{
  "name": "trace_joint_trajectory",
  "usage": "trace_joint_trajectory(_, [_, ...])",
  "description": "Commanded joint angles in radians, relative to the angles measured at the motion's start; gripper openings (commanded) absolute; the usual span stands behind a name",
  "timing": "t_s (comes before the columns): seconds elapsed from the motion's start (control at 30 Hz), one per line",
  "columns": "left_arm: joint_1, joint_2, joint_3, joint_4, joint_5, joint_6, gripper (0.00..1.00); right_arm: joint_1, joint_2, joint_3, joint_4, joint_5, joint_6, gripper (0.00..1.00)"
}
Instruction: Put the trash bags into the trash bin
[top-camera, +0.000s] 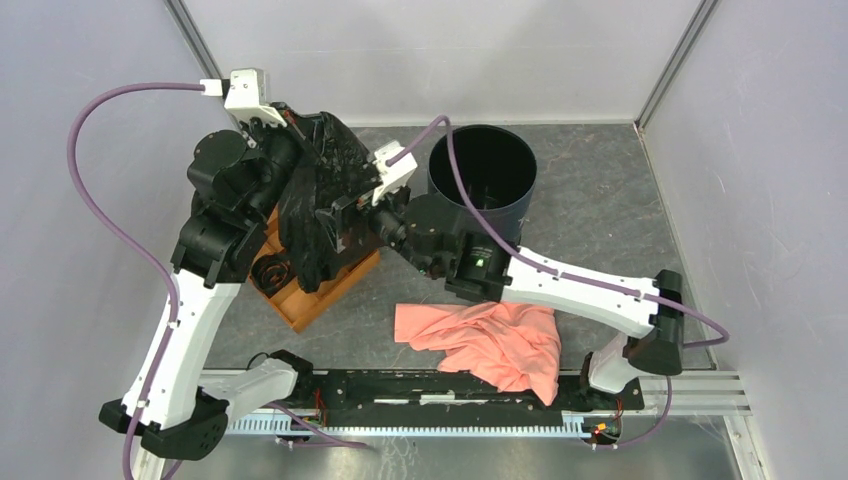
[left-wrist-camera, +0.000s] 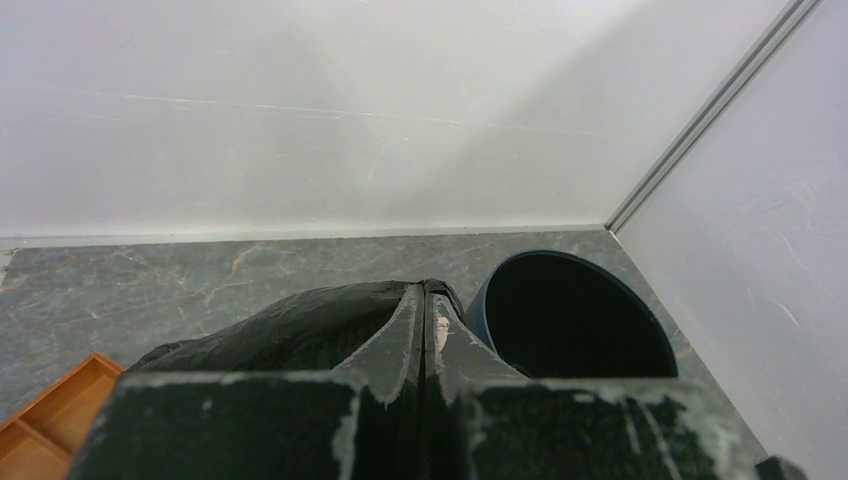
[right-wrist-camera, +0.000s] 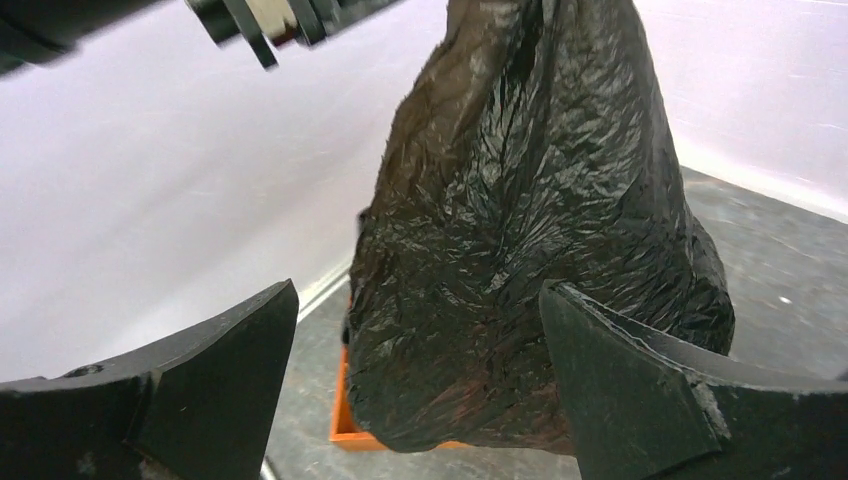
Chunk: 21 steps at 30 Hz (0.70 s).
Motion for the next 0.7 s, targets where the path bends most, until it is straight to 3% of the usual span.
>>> trace_joint_trajectory(0.0, [0.007, -0.01, 0.04, 0.064, 0.017, -0.042, 0.02, 0.038, 0.078, 0.081, -0.02, 0.29, -0.09, 0.98])
trace_joint_trajectory(0.23, [0.007, -0.012, 0.044, 0.054, 0.016, -0.045, 0.02, 0.054, 0.212, 0.203, -0.032, 0.382, -0.268, 0.95])
trace_joint_trajectory(0.27, [0.007, -0.016, 0.046, 0.046, 0.013, -0.039, 0.02, 0.054, 0.208, 0.203, -0.027, 0.393, -0.327, 0.86])
trace_joint_trajectory(0.33, [0.007, -0.028, 0.046, 0.027, -0.004, -0.019, 0.02, 0.05, 0.163, 0.141, 0.033, 0.402, -0.399, 0.47])
trace_joint_trajectory(0.4, [0.007, -0.04, 0.041, 0.002, -0.028, 0.007, 0.02, 0.034, 0.1, 0.058, 0.102, 0.366, -0.434, 0.3])
trace_joint_trajectory(0.5, [0.008, -0.046, 0.049, -0.054, -0.062, 0.053, 0.02, -0.043, 0.037, 0.012, 0.093, 0.112, -0.404, 0.03])
trace_joint_trajectory(0.67, [0.007, -0.033, 0.096, -0.151, -0.093, 0.096, 0.02, -0.217, 0.018, 0.026, 0.032, -0.34, -0.236, 0.01])
